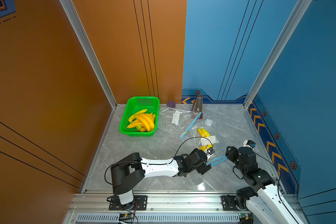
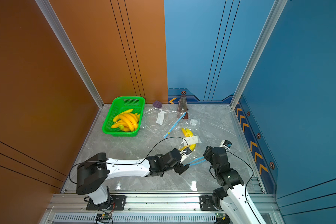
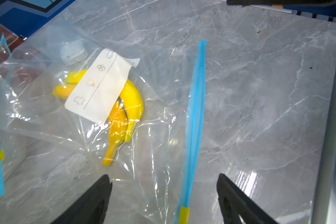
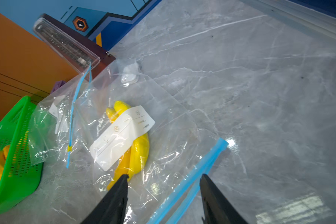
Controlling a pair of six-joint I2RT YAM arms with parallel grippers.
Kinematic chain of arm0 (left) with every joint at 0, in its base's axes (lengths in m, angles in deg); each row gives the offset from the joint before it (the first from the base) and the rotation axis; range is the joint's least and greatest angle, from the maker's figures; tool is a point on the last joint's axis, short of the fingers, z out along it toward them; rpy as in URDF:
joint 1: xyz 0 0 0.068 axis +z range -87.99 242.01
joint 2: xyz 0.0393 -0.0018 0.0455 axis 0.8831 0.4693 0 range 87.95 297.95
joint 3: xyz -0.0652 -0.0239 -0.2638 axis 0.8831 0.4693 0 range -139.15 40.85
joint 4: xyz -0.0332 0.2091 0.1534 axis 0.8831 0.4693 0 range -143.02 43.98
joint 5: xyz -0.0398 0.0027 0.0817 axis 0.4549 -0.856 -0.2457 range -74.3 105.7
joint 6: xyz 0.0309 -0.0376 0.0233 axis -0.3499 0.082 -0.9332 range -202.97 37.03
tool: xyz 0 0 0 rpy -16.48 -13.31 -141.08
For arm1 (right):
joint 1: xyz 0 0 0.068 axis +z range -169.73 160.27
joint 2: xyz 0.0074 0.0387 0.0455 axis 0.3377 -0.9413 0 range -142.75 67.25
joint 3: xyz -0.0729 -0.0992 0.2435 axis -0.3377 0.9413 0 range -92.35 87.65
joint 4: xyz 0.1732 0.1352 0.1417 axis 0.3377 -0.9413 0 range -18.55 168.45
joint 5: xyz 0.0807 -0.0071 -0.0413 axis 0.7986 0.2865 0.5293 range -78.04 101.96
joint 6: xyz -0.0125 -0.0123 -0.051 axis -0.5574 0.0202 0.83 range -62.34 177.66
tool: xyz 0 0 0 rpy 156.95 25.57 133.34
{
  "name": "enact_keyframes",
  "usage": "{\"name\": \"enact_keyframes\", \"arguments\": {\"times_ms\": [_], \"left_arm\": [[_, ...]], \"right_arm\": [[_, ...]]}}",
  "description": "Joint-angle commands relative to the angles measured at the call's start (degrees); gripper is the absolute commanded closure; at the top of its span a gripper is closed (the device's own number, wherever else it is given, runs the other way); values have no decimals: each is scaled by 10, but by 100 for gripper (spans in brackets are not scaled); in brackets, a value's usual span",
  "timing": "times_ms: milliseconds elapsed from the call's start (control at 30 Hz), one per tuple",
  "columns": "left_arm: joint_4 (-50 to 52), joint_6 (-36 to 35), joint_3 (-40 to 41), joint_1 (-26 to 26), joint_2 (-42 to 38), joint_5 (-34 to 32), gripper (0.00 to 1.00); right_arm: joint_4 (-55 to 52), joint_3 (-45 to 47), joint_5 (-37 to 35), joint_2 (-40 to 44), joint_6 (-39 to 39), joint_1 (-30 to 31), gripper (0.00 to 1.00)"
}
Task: Open the zip-top bag and take out the banana
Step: Open the zipper of the food storage bag at the center of the board.
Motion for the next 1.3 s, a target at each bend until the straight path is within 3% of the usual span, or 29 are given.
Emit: {"name": "enact_keyframes", "arguments": {"times_ms": [0, 167, 467, 667, 767, 900, 1033, 1267], "left_arm": [[-4, -27, -44, -9, 37, 8, 17], [49, -39, -110, -10, 101, -7, 24], [107, -45, -179, -10, 162, -62, 46], [117, -43, -193, -8, 175, -67, 70], [114, -30, -199, -4, 171, -68, 85], [83, -17, -187, -2, 148, -86, 96], [43, -6, -168, 5, 119, -90, 100], [17, 8, -157, 7, 94, -79, 100]], "right_arm": [[-49, 20, 54, 52, -25, -44, 40], [-78, 21, 79, 90, -18, -74, 42], [-80, 30, 112, 97, -16, -74, 43], [-87, 45, 141, 118, -27, -73, 45], [-87, 55, 163, 133, -32, -72, 51], [-71, 68, 209, 147, -34, -68, 59], [-20, 97, 254, 149, -57, -56, 65], [90, 137, 248, 122, -87, 1, 71]]}}
